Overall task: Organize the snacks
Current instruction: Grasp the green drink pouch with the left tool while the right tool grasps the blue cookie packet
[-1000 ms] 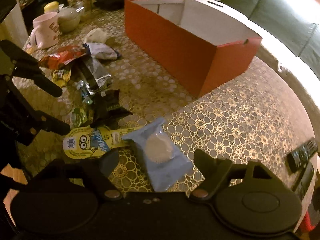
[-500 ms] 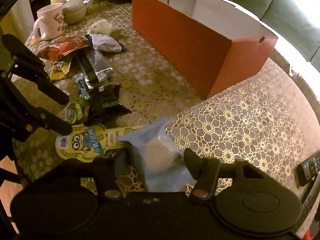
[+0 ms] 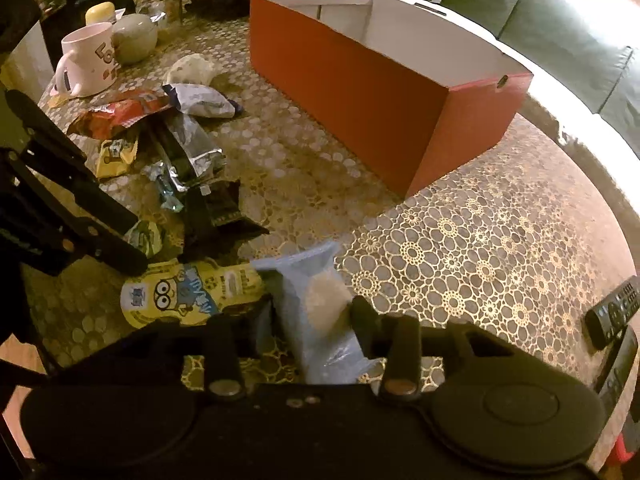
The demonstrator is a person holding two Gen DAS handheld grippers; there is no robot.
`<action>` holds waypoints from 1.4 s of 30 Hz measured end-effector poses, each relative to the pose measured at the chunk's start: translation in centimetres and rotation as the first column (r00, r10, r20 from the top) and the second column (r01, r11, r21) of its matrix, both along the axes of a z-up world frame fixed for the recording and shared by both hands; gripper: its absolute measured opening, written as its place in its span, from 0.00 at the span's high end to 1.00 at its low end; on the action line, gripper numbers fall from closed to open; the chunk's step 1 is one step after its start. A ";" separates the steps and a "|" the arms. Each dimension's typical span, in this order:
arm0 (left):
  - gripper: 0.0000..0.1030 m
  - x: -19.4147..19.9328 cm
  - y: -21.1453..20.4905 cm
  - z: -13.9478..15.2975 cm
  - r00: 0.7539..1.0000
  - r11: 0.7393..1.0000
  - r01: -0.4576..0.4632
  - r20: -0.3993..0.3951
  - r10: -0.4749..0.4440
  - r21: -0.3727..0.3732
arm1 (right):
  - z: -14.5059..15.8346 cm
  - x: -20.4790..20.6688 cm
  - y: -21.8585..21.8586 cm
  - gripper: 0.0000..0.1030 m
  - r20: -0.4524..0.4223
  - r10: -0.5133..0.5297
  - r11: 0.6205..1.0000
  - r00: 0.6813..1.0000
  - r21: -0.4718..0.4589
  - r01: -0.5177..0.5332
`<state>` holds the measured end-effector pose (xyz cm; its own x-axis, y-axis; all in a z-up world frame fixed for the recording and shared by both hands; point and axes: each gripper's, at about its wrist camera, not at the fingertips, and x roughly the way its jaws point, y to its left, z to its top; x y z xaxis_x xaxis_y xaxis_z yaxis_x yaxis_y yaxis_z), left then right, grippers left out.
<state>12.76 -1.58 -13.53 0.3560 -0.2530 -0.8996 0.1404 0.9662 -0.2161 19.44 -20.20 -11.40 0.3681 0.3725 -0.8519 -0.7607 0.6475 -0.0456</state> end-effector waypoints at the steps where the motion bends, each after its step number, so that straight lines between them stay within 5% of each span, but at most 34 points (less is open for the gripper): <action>1: 0.68 0.0 0.2 0.0 1.000 1.000 -0.009 -0.002 0.009 -0.001 | 0.0 -0.2 0.0 0.63 0.002 -0.005 1.000 1.000 -0.001 0.005; 18: 0.68 -1.5 1.8 1.1 0.998 0.997 -0.062 0.026 0.063 -0.040 | 1.9 -1.7 -0.7 0.79 0.018 -0.166 0.985 0.986 0.046 0.165; 29: 0.68 -1.9 1.9 1.1 0.998 0.997 -0.064 0.025 0.065 -0.043 | 1.1 -1.2 -0.5 0.76 -0.003 -0.168 0.985 0.986 0.038 0.168; 35: 0.68 -1.7 1.9 0.7 0.998 0.997 -0.060 0.014 0.061 -0.045 | 0.8 0.1 -1.4 0.61 -0.097 -0.194 0.971 0.976 0.120 0.205; 37: 0.68 -1.6 1.9 0.6 0.998 0.997 -0.059 0.009 0.059 -0.046 | 0.7 0.3 -1.6 0.32 -0.112 -0.209 0.965 0.972 0.138 0.223; 39: 0.68 -1.5 1.9 0.4 0.998 0.997 -0.057 0.005 0.057 -0.044 | 0.7 0.4 -1.8 0.19 -0.110 -0.220 0.957 0.969 0.167 0.236; 42: 0.68 -1.4 1.8 0.2 0.998 0.998 -0.056 0.000 0.056 -0.043 | 0.4 0.8 -1.7 0.23 -0.118 -0.223 0.955 0.968 0.173 0.241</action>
